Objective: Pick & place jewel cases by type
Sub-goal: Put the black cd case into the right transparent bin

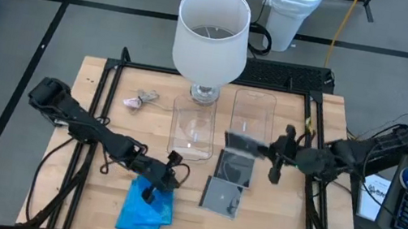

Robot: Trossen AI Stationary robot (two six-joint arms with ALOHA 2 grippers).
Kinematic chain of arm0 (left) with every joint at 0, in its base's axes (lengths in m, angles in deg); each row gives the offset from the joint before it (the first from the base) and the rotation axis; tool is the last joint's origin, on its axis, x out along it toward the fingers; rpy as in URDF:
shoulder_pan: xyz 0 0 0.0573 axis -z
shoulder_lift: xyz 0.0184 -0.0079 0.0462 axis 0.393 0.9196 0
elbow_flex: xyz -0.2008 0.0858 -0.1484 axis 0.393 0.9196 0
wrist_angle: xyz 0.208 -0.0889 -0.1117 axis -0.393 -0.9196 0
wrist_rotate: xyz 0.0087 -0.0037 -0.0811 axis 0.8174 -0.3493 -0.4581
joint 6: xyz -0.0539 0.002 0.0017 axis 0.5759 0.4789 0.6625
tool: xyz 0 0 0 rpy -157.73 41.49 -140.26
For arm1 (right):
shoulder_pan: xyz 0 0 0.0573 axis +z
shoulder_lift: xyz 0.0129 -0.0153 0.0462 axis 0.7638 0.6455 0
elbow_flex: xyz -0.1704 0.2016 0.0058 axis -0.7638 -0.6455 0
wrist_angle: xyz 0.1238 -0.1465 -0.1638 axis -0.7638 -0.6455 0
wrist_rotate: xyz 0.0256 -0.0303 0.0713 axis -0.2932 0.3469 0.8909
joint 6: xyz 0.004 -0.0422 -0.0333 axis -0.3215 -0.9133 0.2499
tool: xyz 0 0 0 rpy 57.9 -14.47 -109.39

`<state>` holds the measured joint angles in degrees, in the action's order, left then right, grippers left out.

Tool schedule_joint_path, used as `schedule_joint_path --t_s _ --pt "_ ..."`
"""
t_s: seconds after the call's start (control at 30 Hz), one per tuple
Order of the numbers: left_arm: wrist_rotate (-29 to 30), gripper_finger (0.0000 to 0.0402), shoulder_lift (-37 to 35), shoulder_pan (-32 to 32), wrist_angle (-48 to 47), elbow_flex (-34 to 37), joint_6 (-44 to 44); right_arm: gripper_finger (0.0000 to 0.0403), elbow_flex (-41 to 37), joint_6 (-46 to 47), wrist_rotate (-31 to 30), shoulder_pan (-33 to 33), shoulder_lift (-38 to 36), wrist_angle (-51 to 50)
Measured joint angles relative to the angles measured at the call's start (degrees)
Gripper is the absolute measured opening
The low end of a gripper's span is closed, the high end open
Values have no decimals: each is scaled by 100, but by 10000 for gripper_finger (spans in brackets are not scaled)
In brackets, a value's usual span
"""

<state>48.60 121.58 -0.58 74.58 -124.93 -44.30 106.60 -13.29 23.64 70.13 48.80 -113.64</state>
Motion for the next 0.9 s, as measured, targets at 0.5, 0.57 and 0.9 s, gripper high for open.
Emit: schedule_joint_path --t_s 0.5,0.57,0.9 --pt "86 33 -123 -139 122 484 3 20 413 -365 792 -1704 428 -160" --pt "92 33 -123 -139 124 483 -72 16 425 -168 1066 -2008 484 -188" --pt "127 33 -123 -193 119 479 -186 16 1052 683 2564 -3516 1253 -1555"
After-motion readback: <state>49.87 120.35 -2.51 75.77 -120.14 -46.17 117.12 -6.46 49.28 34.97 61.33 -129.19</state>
